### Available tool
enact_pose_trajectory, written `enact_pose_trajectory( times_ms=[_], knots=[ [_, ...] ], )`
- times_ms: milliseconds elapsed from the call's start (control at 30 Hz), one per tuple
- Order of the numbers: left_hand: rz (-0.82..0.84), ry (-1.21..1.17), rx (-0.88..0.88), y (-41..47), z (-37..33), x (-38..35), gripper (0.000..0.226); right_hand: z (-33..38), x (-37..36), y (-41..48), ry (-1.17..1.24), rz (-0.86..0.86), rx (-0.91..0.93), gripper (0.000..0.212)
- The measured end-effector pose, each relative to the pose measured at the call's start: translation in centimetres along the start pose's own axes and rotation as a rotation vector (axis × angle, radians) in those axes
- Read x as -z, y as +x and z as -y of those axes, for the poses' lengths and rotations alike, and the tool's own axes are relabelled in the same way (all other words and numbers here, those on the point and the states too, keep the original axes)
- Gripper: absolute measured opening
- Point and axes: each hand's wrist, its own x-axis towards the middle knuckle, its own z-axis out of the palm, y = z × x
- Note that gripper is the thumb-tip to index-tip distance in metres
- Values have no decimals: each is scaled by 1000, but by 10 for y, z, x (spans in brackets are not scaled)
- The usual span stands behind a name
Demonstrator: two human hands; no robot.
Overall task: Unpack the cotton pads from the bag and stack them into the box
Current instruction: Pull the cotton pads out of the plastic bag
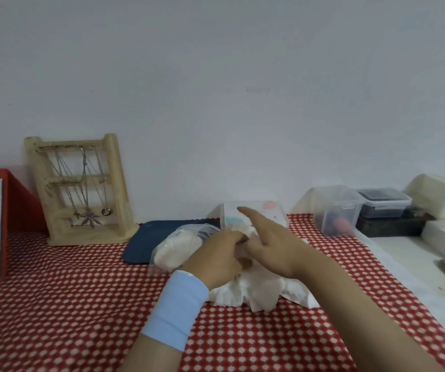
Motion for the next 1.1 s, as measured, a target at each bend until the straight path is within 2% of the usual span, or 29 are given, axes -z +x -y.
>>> enact_pose_trajectory(
  times_ms=[67, 133, 200, 267, 300, 333, 367, 400, 433, 467, 500, 600, 700, 767, 833, 900, 1000, 1100],
  knots=[
    [79, -44, 21, -4, 5, 8, 11, -2, -5, 4, -30, 131, -18, 68],
    [35, -73, 66, -8, 12, 21, 19, -6, -11, 7, -98, 182, -9, 68],
    [-203, -143, 95, -12, 16, 35, 32, -8, -13, 7, -148, 165, -5, 70],
    [-435, -69, 37, -14, 19, 42, 30, -7, -13, 6, -175, 142, 9, 68],
    [-429, 33, 18, -12, 24, 44, 28, -6, -13, 6, -190, 135, 23, 66],
    [-331, 163, 28, -10, 29, 45, 41, -6, -14, 6, -209, 130, 35, 64],
    [-184, 262, 74, -9, 35, 43, 64, -4, -14, 6, -221, 124, 40, 62],
    [-47, 313, 134, -8, 42, 39, 84, -3, -15, 7, -220, 111, 41, 62],
    [29, 316, 188, -7, 48, 35, 94, -2, -15, 6, -218, 102, 39, 62],
    [24, 299, 215, -5, 55, 32, 93, 0, -14, 5, -214, 101, 38, 62],
    [-26, 279, 230, -3, 60, 29, 81, 1, -14, 4, -225, 108, 39, 60],
    [-208, 396, 318, 3, 61, 37, 13, 3, -13, 5, -253, 77, 56, 49],
    [-344, 420, 353, 0, 63, 53, 16, 10, -8, 4, -242, 57, 102, 45],
    [-421, 377, 335, -2, 68, 61, 32, 16, -8, 1, -238, 169, 137, 42],
    [-388, 320, 315, -4, 66, 65, 36, 19, -19, -2, -340, 360, 79, 61],
    [-292, 287, 286, -2, 62, 64, 27, 19, -36, -4, -485, 474, 41, 81],
    [-240, 252, 255, -5, 58, 58, 20, 24, -34, -6, -335, 437, 4, 85],
    [-274, 197, 231, -7, 56, 58, 21, 36, -7, -5, -51, 248, 10, 56]
  ],
)
